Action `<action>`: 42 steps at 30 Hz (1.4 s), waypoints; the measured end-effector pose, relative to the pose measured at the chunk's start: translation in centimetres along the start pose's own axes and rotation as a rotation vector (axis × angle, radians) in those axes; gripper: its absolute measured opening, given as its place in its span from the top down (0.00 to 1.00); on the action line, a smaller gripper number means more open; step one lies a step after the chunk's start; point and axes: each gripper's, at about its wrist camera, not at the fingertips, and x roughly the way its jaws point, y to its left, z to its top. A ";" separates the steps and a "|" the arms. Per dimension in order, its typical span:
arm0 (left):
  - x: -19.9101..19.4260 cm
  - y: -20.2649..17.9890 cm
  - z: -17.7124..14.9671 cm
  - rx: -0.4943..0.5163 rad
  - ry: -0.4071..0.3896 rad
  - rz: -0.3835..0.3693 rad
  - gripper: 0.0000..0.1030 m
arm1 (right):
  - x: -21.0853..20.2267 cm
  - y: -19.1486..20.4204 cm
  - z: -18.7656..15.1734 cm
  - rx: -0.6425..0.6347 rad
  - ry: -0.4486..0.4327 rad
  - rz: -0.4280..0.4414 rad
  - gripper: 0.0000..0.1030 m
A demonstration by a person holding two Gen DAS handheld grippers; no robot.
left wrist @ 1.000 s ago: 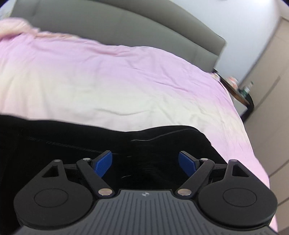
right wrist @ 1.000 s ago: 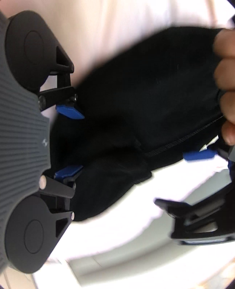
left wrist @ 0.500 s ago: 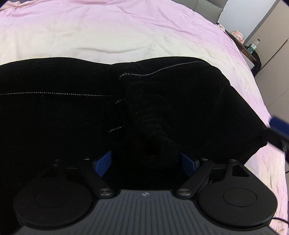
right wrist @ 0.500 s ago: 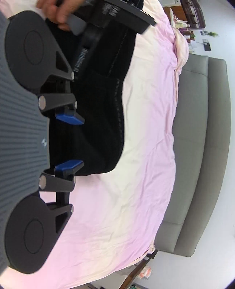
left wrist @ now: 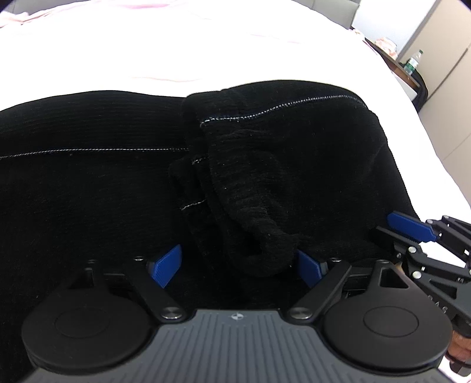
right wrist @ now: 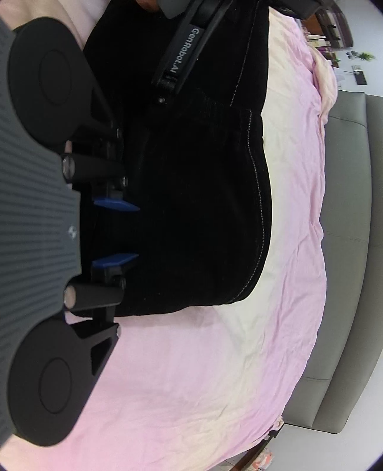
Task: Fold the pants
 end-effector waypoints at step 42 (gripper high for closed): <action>-20.9 35.3 -18.0 -0.965 -0.455 0.009 0.04 | -4.2 32.1 4.9 -0.108 -0.027 0.117 0.55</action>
